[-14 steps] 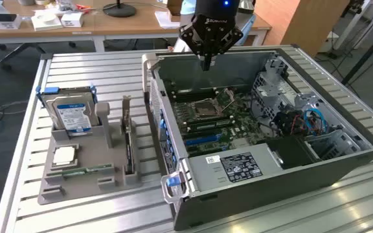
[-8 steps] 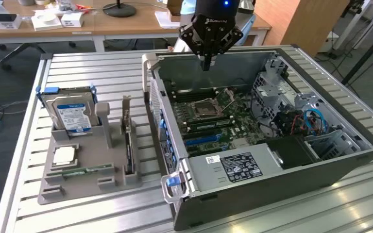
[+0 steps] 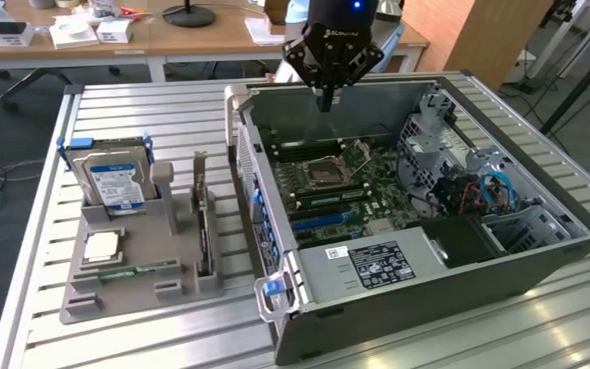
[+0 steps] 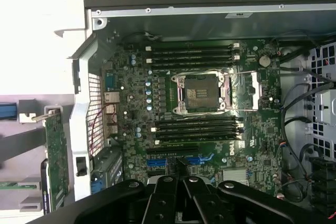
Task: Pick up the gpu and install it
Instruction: 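Reach for the gpu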
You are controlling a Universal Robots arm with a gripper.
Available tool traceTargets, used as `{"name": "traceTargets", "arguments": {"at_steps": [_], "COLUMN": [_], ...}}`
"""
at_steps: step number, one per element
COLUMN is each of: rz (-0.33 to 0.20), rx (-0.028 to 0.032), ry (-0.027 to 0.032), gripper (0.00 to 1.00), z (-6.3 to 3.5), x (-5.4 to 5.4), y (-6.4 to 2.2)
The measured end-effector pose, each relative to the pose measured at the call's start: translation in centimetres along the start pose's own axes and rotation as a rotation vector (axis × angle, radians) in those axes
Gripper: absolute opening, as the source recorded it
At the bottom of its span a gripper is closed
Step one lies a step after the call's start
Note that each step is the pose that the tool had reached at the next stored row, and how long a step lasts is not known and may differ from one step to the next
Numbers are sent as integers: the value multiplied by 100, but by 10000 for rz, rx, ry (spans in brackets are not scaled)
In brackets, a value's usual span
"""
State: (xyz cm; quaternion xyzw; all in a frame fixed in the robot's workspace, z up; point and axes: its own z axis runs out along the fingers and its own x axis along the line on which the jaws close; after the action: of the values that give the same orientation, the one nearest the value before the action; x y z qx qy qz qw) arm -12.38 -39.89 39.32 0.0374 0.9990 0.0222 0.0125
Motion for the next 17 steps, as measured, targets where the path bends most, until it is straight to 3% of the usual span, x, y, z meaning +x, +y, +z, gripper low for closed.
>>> {"name": "traceTargets", "arguments": {"at_steps": [17], "rz": [0], "rx": [1], "ry": [1], "gripper": [10], "z": [-9], "x": [338], "y": [-24]}}
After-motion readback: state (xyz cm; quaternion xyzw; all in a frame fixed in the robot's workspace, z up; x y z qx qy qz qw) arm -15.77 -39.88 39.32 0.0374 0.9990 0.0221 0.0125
